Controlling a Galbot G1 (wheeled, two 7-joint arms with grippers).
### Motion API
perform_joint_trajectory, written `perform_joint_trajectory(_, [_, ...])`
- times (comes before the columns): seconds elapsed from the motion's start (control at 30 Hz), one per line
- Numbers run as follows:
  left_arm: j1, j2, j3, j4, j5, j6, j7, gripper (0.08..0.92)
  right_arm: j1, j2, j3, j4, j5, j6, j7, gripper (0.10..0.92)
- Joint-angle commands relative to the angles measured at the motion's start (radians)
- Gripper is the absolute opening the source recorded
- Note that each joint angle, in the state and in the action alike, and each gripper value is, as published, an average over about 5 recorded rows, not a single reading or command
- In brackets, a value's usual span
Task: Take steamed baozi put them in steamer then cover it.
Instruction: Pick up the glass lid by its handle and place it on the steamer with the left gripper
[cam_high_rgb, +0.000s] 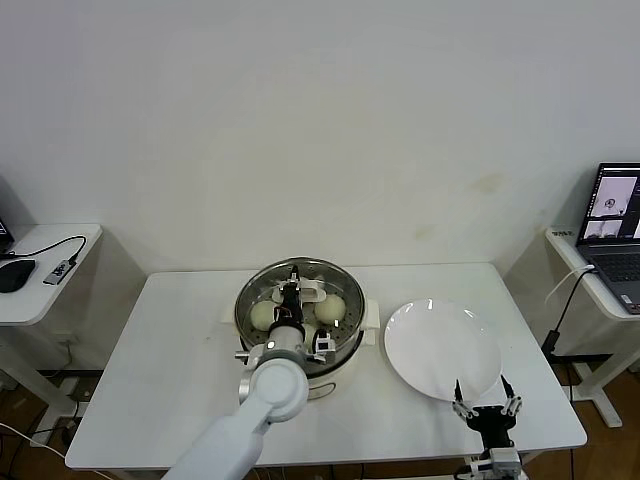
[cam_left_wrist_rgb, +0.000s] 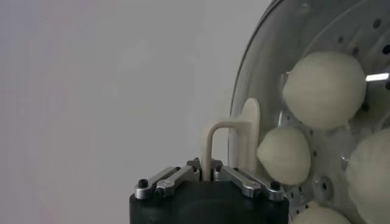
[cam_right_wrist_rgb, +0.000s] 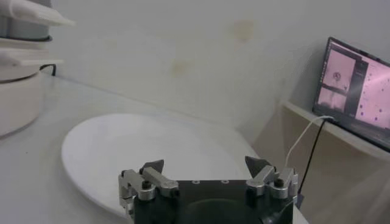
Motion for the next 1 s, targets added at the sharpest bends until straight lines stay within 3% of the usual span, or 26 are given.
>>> perform_joint_trajectory(0.03, [0.002,-0.005,0.004,0.005,0.005,0.002,0.009,0.146,0.001,0.000,-0.002,-0.003,-0.001,-0.001,-0.001,0.823])
perform_joint_trajectory(0.63, [0.010,-0.007,-0.005,-0.024,-0.014,0.003,0.010,0.162,0.002,0.001,-0.018,-0.006,-0.009,-0.001,-0.005,0.823])
perform_joint_trajectory(1.0, [0.122,0.042,-0.043,-0.147,-0.014,-0.006,-0.011,0.463,0.004,0.005,-0.029,-0.006,-0.024,-0.003,-0.006,0.823])
